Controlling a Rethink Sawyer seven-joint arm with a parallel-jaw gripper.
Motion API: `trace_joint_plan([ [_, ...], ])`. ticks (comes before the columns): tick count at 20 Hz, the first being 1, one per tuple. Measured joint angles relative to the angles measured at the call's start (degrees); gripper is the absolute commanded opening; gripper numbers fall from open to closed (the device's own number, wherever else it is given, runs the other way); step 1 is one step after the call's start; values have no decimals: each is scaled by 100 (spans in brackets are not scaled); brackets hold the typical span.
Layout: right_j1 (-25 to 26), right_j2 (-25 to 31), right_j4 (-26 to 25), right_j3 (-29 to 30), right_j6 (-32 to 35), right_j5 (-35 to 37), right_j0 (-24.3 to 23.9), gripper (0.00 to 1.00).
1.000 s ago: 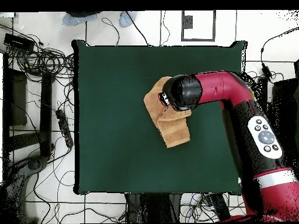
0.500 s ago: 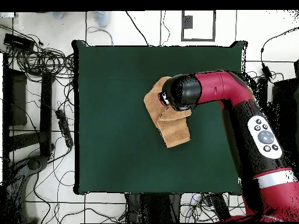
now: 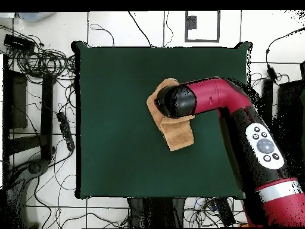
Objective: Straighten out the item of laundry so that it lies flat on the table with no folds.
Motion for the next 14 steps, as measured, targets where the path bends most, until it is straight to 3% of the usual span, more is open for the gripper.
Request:
trace_joint_plan([
  [14, -256, -610, 90, 736, 34, -1331, 755, 100],
])
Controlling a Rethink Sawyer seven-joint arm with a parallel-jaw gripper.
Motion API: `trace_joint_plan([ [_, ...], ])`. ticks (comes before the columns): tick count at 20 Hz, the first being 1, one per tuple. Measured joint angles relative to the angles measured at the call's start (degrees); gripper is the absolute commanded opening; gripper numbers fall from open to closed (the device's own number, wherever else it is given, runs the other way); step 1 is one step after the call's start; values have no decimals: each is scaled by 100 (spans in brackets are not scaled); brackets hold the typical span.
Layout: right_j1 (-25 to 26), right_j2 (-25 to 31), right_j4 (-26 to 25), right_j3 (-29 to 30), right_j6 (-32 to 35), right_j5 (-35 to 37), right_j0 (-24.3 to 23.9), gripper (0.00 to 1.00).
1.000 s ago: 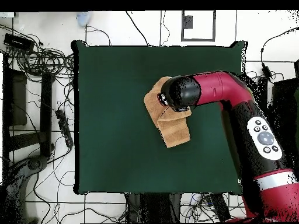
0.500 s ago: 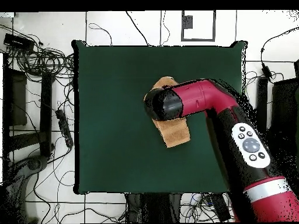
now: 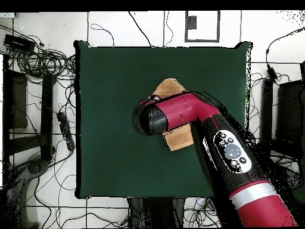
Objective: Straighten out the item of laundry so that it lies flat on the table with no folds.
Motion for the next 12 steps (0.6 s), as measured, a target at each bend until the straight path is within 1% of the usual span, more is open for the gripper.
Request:
trace_joint_plan([
  [6, 90, -251, 4, 29, 0, -357, 115, 100],
  [12, 92, -481, 100, 31, 0, -480, 128, 100],
])
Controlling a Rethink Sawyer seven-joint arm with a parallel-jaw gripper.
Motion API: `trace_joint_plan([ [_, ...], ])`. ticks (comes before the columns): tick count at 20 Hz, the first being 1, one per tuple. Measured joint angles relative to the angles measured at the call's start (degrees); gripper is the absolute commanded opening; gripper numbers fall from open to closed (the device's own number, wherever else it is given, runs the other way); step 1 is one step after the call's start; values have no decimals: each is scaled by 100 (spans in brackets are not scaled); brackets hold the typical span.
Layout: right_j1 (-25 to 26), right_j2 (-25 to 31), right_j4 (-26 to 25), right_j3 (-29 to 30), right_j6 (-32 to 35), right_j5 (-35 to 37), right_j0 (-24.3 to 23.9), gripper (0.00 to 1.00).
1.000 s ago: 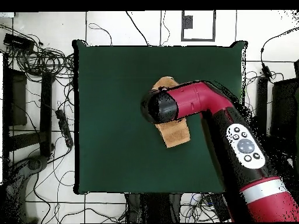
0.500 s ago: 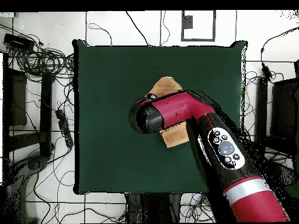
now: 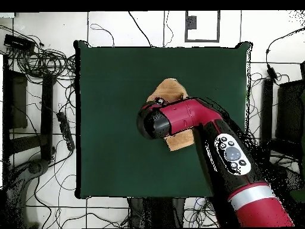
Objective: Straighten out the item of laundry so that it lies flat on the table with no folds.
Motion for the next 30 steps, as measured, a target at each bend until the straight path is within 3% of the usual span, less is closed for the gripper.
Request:
trace_joint_plan([
  [19, 5, -427, 422, 1, 0, -1, 41, 100],
  [30, -177, -1419, 1014, 15, 142, -3, 280, 100],
])
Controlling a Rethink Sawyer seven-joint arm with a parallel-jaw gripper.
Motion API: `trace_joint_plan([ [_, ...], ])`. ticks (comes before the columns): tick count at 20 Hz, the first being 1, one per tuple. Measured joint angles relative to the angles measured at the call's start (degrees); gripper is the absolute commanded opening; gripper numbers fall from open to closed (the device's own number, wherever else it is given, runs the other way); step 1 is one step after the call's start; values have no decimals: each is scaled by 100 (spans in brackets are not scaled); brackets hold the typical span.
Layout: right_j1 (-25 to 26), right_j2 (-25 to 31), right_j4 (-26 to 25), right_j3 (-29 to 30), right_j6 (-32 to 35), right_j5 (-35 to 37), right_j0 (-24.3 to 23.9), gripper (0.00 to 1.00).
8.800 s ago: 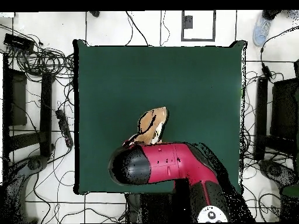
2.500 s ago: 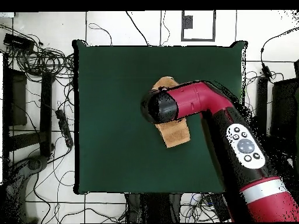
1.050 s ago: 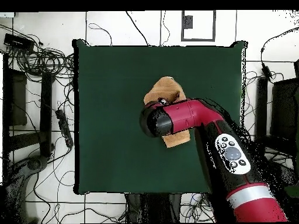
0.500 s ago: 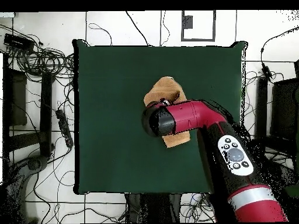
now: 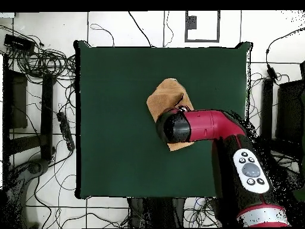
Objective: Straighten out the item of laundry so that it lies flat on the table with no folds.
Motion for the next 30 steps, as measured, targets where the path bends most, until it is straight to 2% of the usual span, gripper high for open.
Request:
trace_joint_plan([
  [4, -90, -568, 454, 137, 494, -84, 156, 100],
  [8, -132, -866, 802, 320, 981, -318, 185, 100],
  [9, -149, -1016, 978, 443, 1283, -503, 185, 100],
  [17, -155, -1460, 1484, 926, 2317, -1368, 196, 100],
  [24, -155, -1933, 2324, 1546, 3228, -1959, 529, 100],
  [30, -159, -1987, 3174, 2273, 4108, -2380, 633, 100],
])
